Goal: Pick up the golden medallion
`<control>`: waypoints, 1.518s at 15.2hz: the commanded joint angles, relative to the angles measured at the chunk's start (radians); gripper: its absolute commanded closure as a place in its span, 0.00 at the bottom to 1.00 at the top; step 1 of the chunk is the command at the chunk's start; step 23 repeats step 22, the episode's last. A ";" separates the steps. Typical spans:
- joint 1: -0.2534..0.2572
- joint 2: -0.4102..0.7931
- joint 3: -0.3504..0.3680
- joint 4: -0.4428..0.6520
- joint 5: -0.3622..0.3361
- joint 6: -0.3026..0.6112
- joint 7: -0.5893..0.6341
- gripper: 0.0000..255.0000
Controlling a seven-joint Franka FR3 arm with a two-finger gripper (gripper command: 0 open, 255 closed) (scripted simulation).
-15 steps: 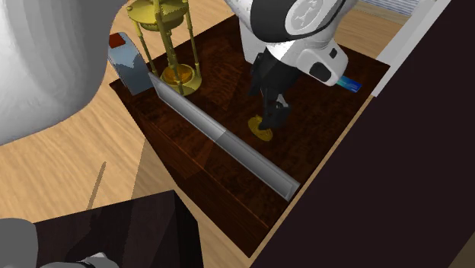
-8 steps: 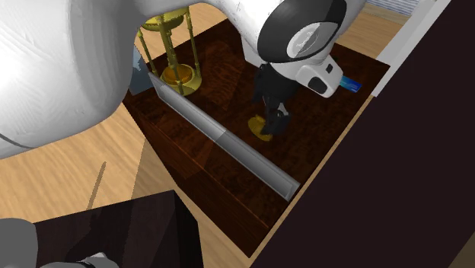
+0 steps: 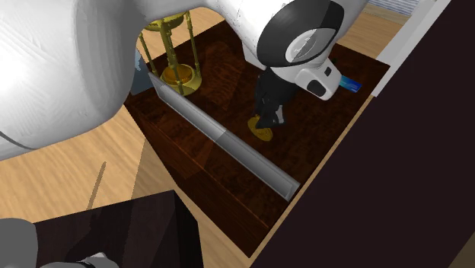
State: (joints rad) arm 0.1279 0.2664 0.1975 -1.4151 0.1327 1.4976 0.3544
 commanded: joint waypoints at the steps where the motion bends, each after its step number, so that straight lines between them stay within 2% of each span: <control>1: 0.000 0.000 -0.001 0.000 -0.001 0.000 0.000 1.00; 5: 0.000 0.000 0.000 -0.002 -0.001 0.001 0.000 1.00; 20: 0.011 0.076 0.005 0.313 -0.009 -0.235 0.043 1.00; 23: 0.012 0.077 0.005 0.317 -0.009 -0.238 0.044 1.00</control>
